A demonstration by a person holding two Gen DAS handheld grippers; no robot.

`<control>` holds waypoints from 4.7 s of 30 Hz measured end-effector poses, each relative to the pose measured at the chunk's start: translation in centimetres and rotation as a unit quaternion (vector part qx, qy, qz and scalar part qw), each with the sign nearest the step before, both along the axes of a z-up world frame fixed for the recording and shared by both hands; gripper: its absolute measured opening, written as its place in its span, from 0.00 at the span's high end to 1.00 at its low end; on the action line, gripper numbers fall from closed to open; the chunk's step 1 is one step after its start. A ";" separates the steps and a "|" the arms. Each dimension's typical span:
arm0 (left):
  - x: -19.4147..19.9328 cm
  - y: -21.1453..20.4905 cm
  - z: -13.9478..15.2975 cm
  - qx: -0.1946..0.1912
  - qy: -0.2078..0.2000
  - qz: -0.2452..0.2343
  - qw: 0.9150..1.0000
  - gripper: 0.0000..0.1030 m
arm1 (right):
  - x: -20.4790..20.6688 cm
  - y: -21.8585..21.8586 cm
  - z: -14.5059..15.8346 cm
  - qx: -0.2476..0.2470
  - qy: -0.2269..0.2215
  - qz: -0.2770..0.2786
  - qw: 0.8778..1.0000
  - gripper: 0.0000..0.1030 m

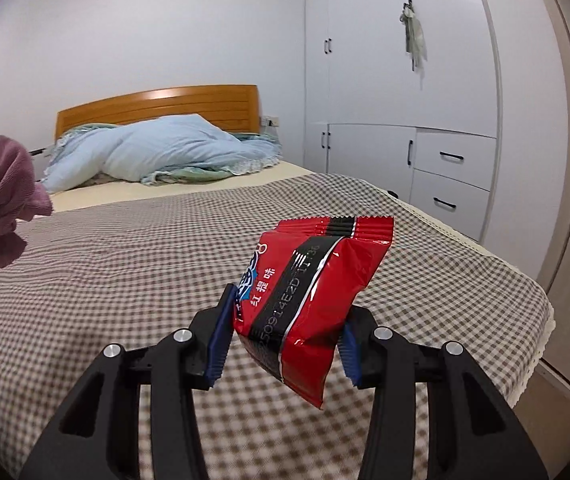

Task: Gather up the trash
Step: 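Carry the mauve cloth with left while right carries the red wrapper to the bag, then open the left tool while the right tool opens, dropping cloth and wrapper into the bag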

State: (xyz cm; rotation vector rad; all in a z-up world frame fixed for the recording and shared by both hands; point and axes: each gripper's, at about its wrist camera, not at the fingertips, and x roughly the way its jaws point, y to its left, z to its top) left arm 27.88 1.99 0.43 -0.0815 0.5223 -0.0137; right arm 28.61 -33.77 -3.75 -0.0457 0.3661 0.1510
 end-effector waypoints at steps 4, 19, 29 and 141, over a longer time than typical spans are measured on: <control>-1.6 -0.7 0.5 0.003 0.005 -0.010 1.000 0.80 | -2.2 0.3 0.3 -0.003 -0.010 0.021 1.000 0.56; -10.9 -1.6 1.5 -0.008 -0.012 -0.014 1.000 0.80 | -9.6 0.7 0.4 -0.007 -0.019 0.103 0.994 0.56; -16.1 -2.2 1.1 -0.028 -0.020 -0.029 0.999 0.80 | -14.6 0.4 -0.4 0.002 -0.019 0.146 0.989 0.56; -19.3 -1.7 -38.1 -0.080 0.436 0.040 0.896 0.38 | -18.5 6.7 -25.9 -0.124 0.499 0.220 0.829 0.55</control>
